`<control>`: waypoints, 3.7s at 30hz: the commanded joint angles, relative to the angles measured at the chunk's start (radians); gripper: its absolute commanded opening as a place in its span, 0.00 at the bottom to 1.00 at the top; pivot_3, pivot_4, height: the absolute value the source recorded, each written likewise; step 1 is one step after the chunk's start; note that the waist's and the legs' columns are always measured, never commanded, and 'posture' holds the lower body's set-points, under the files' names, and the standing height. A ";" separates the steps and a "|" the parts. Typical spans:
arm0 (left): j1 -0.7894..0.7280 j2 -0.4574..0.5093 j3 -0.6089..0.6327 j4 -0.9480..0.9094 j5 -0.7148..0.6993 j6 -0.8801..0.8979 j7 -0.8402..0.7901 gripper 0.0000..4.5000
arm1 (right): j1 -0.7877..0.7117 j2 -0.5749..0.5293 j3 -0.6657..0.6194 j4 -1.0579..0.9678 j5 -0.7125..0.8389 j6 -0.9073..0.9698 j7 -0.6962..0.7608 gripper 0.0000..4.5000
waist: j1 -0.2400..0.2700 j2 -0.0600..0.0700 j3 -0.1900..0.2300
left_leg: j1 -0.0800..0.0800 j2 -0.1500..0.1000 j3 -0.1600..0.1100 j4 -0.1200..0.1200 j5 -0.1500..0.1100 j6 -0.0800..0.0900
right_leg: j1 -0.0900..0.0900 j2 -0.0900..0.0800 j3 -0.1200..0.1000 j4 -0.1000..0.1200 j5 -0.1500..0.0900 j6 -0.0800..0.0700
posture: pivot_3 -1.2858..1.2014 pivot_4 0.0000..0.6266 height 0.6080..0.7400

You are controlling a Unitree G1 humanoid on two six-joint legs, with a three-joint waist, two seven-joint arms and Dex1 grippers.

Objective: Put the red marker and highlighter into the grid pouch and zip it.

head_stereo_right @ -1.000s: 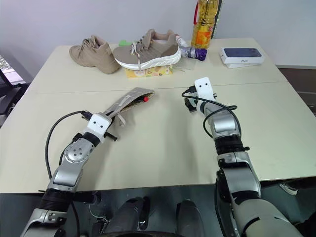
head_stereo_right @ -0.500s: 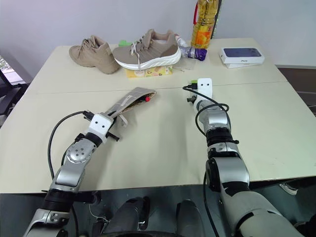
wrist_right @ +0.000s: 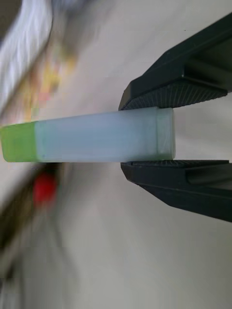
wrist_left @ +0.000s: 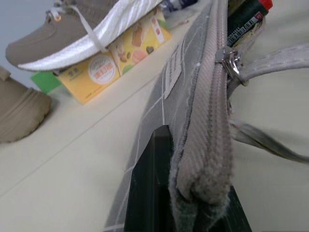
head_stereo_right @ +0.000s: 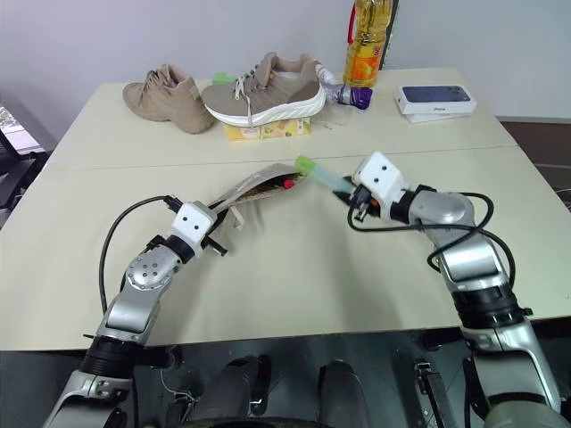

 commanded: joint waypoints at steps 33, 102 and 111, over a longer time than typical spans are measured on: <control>0.003 0.037 -0.147 -0.063 0.040 -0.140 -0.101 0.00 | -0.170 -0.088 0.233 -0.065 -0.227 -0.011 0.111 0.19 | 0.004 0.000 0.000 | 0.000 -0.001 -0.001 0.000 0.000 0.000 | 0.000 -0.001 -0.001 -0.001 0.000 0.000 | 0.52 0.24 0.99; -0.040 -0.009 -0.049 -0.011 -0.073 -0.016 -0.047 0.00 | -0.209 0.136 -0.167 0.074 0.125 0.281 -0.315 0.00 | 0.024 -0.001 0.000 | 0.000 -0.001 -0.001 0.001 0.000 0.000 | 0.001 -0.001 -0.001 0.000 0.000 0.000 | 0.52 0.24 0.99; -0.008 0.024 -0.031 -0.015 -0.077 -0.028 -0.050 0.00 | -0.174 0.070 -0.135 0.143 0.062 0.231 -0.299 0.00 | 0.011 0.000 0.000 | 0.000 -0.001 0.000 0.000 0.000 0.000 | 0.000 -0.001 -0.001 0.000 0.000 0.000 | 0.52 0.24 0.99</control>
